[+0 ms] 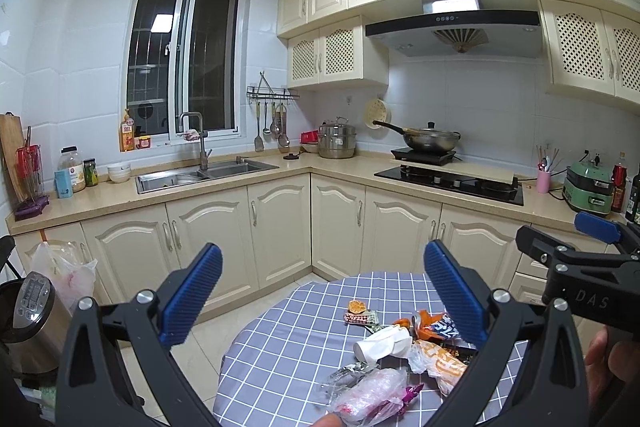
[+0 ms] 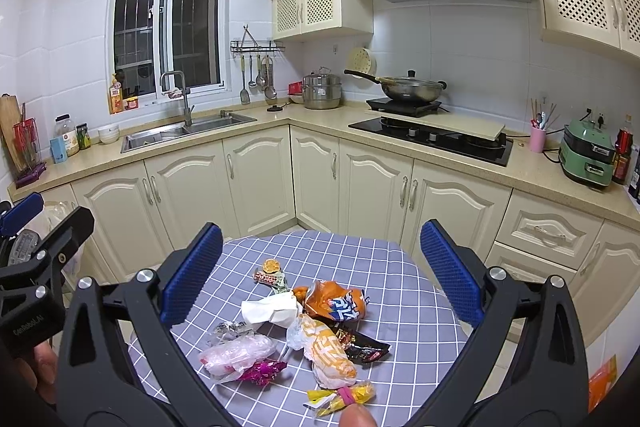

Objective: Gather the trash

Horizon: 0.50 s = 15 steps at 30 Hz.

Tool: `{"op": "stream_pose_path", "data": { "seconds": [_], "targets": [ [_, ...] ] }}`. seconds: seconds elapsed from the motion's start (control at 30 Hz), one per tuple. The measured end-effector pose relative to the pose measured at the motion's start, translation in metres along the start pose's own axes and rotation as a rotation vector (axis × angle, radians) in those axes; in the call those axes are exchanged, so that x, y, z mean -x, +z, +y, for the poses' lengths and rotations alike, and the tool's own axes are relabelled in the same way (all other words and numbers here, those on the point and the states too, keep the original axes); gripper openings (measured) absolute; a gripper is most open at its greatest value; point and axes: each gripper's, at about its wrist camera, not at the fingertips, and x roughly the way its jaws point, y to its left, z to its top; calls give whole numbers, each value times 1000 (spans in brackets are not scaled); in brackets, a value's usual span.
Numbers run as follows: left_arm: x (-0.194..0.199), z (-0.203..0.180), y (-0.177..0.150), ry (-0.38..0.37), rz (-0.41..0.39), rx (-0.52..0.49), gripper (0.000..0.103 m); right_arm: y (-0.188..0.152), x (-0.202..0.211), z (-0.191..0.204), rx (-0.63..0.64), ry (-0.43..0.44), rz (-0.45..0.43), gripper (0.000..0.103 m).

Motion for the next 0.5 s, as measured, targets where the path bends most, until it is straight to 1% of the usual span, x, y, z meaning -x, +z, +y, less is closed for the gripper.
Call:
{"op": "stream_pose_path", "data": {
  "seconds": [0.3,0.5],
  "targets": [
    [-8,-2,-6,-2,20,-5,99,0,-6,-3,6,0,11,97],
    [-19,-2,-14,-4,57,-11,99,-8,-17,-5,8,-9,35,97]
  ]
}}
